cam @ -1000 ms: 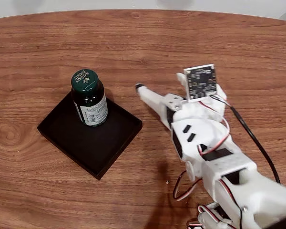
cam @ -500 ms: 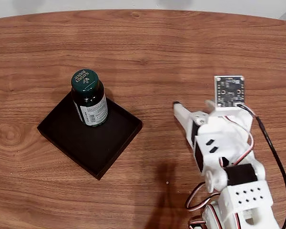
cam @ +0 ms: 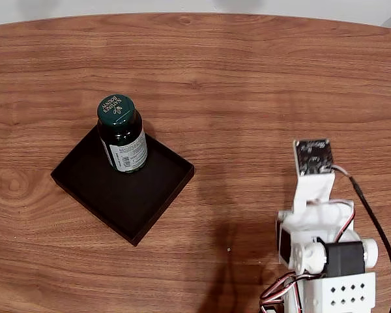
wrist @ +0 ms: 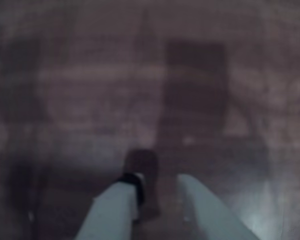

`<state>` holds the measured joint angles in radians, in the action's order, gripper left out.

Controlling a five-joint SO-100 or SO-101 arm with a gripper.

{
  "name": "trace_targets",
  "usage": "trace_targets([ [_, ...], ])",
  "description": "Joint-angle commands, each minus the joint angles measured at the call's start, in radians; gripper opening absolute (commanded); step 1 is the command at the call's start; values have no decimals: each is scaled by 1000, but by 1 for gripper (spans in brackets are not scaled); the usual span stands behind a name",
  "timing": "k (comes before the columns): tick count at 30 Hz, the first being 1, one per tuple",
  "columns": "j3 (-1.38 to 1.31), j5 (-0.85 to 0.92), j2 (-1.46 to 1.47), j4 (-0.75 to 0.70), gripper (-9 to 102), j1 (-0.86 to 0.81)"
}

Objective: Pick up the pill bottle and place it in the black box.

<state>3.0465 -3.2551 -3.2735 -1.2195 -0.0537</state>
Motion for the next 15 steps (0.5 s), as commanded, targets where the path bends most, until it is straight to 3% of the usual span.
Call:
trace_targets([
  [1,-17,-34,-64,-192,0,-28],
  [7,-17,-55,-64,-290,0,-32],
  [15,-17,32,-64,-290,0,-34],
])
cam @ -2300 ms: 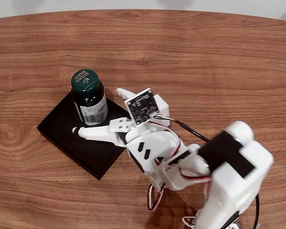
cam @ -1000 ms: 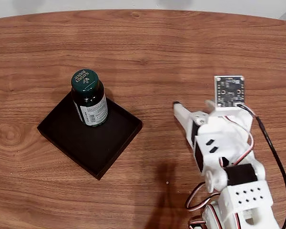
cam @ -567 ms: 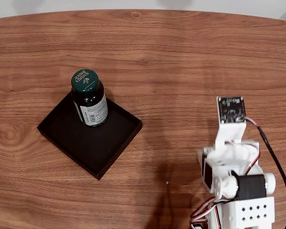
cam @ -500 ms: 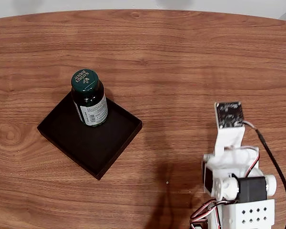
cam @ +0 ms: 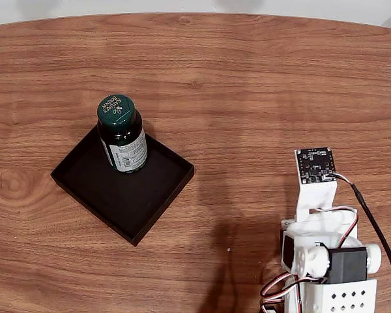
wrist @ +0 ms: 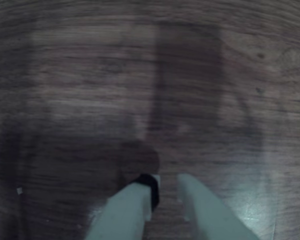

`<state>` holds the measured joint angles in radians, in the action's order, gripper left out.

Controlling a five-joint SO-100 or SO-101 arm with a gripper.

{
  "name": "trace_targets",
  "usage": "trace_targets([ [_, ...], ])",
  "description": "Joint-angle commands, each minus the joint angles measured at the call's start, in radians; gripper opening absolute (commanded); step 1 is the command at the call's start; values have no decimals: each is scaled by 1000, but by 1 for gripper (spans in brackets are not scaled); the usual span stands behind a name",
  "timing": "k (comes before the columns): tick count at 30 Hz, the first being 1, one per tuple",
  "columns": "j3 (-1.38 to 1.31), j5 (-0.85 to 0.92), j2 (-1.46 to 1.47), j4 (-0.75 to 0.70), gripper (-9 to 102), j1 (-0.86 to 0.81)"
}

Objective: Pick up the pill bottle and place it in the black box.

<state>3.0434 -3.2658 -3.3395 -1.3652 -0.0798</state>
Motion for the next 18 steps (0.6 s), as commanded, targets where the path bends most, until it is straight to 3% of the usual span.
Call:
trace_targets([
  [1,-14,86,2,-144,0,-8],
  [6,-14,267,2,-144,0,-8],
  [18,-14,270,2,-144,0,-8],
])
